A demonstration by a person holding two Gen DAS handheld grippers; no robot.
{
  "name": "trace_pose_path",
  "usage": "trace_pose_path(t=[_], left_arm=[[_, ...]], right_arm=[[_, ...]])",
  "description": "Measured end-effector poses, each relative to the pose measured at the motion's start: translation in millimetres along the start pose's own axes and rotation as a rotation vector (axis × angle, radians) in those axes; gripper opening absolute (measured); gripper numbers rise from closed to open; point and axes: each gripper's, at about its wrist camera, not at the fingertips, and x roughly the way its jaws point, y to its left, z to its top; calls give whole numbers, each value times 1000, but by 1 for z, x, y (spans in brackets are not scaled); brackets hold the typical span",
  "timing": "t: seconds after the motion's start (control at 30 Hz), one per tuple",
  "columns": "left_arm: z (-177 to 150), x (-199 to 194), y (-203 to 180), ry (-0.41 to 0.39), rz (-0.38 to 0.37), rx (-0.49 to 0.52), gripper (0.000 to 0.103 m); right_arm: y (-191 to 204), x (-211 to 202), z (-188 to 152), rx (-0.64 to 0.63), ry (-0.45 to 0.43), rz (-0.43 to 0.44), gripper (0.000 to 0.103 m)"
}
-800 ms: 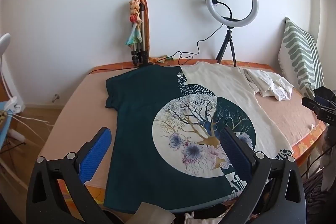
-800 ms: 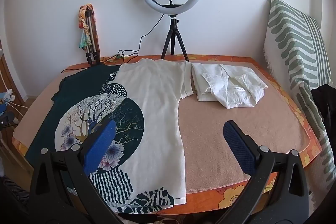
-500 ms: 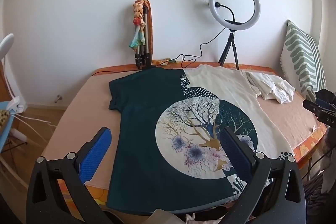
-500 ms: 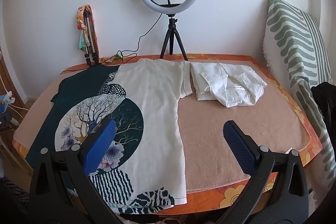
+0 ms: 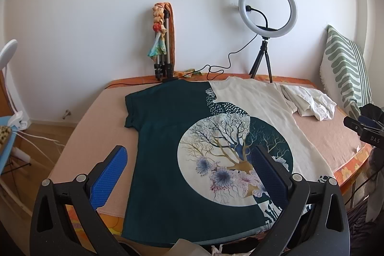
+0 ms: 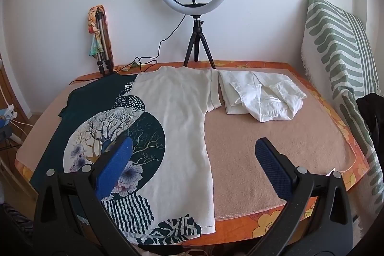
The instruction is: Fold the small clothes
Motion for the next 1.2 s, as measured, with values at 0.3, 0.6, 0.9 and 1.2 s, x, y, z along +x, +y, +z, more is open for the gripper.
trace_pose_path(t=[0.3, 0.6, 0.9, 1.2], left_arm=[[1, -4, 0, -14, 2, -9, 102], [2, -7, -2, -21, -1, 0, 102], [1, -5, -3, -12, 0, 1, 102], [0, -6, -5, -21, 5, 5, 102]], right_arm=[[0, 0, 0, -4, -2, -2, 103], [0, -1, 0, 0, -1, 0, 103], [2, 0, 1, 1, 0, 4, 103], [2, 1, -1, 1, 0, 4, 103]])
